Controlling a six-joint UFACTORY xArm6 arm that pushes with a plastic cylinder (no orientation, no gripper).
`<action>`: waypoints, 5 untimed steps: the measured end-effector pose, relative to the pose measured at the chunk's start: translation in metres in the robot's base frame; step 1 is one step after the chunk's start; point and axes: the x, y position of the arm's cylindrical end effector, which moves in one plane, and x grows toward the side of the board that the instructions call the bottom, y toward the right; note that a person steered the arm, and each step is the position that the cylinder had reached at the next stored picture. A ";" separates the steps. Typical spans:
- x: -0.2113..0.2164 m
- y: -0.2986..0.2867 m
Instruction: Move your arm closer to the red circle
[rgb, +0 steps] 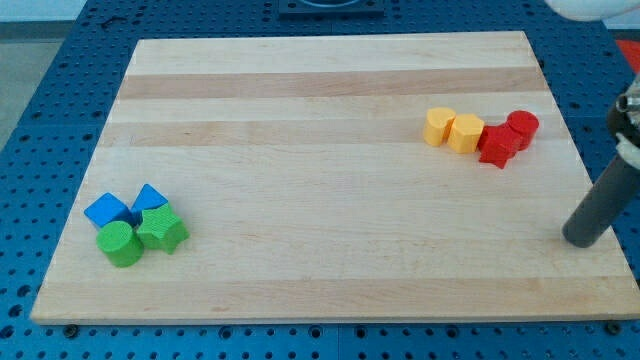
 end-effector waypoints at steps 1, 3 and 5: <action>-0.006 0.000; -0.032 0.032; -0.079 0.027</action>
